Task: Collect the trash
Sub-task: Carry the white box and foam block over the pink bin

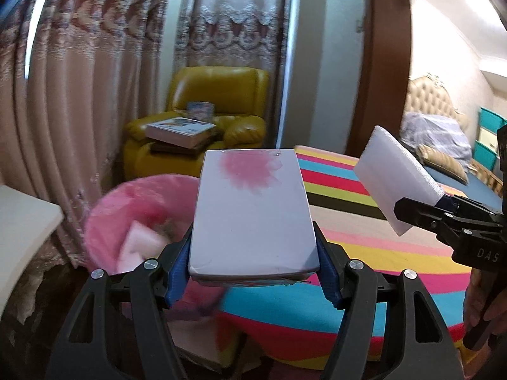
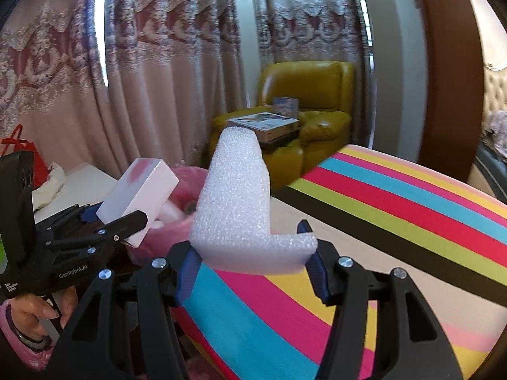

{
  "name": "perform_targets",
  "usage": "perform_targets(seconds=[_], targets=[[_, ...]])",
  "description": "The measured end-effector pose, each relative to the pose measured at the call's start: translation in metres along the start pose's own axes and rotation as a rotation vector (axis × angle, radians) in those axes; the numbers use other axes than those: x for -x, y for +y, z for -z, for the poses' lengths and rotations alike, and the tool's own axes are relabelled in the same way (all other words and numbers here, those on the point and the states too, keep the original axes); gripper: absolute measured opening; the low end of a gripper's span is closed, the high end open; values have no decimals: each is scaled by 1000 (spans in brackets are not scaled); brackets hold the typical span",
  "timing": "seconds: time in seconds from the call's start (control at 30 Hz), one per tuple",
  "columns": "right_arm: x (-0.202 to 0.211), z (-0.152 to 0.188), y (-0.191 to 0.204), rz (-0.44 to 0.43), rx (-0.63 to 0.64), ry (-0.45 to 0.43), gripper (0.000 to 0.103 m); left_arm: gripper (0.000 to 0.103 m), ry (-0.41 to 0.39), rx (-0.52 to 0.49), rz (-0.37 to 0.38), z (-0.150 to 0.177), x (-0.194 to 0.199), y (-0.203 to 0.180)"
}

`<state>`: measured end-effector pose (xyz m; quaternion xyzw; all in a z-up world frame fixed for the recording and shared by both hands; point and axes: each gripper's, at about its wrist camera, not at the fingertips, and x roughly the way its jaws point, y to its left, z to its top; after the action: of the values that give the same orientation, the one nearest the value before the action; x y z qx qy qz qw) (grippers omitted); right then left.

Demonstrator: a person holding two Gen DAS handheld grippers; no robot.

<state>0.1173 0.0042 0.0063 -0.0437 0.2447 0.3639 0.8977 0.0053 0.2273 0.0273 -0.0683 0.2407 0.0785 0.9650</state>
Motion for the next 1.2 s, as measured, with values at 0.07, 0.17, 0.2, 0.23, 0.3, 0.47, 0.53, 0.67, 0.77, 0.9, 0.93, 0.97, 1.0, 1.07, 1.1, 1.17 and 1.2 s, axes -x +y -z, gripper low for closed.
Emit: perform_targets(seconds=[0.07, 0.17, 0.2, 0.23, 0.3, 0.47, 0.53, 0.67, 0.77, 0.9, 0.93, 0.97, 1.0, 1.07, 1.1, 1.17, 1.2], targets=[[-14, -9, 10, -33, 10, 4, 57, 63, 5, 15, -25, -4, -1, 16], [-37, -24, 28, -64, 32, 17, 57, 63, 11, 36, -64, -11, -3, 39], [-44, -28, 33, -76, 37, 21, 57, 63, 13, 41, -74, -13, -5, 45], [-48, -29, 36, -84, 38, 22, 57, 63, 14, 45, -85, -15, -6, 50], [-62, -37, 45, -100, 41, 30, 57, 63, 17, 48, -107, -18, -9, 62], [-89, -47, 67, -137, 58, 38, 57, 63, 27, 61, -139, -20, -19, 84], [-102, -51, 77, -145, 72, 45, 57, 63, 35, 77, -146, -23, -29, 96], [-122, -56, 94, -169, 91, 63, 57, 63, 44, 108, -170, -24, -41, 112], [-131, -57, 99, -175, 92, 74, 57, 63, 52, 129, -175, -24, -47, 121], [-148, -60, 111, -176, 102, 93, 57, 63, 61, 137, -180, -22, -52, 127], [-153, -61, 115, -178, 105, 101, 57, 63, 65, 141, -181, -23, -55, 130], [-157, -62, 117, -180, 103, 106, 57, 63, 70, 147, -181, -23, -58, 132], [-161, -62, 118, -180, 100, 113, 57, 63, 74, 152, -179, -24, -60, 135], [-168, -61, 120, -177, 98, 125, 57, 63, 82, 161, -178, -23, -64, 139], [-172, -61, 122, -174, 100, 131, 57, 63, 86, 164, -178, -24, -66, 142], [-178, -60, 123, -167, 107, 141, 57, 63, 92, 173, -175, -24, -71, 145], [-181, -60, 124, -162, 109, 145, 57, 63, 93, 177, -174, -25, -72, 147]])
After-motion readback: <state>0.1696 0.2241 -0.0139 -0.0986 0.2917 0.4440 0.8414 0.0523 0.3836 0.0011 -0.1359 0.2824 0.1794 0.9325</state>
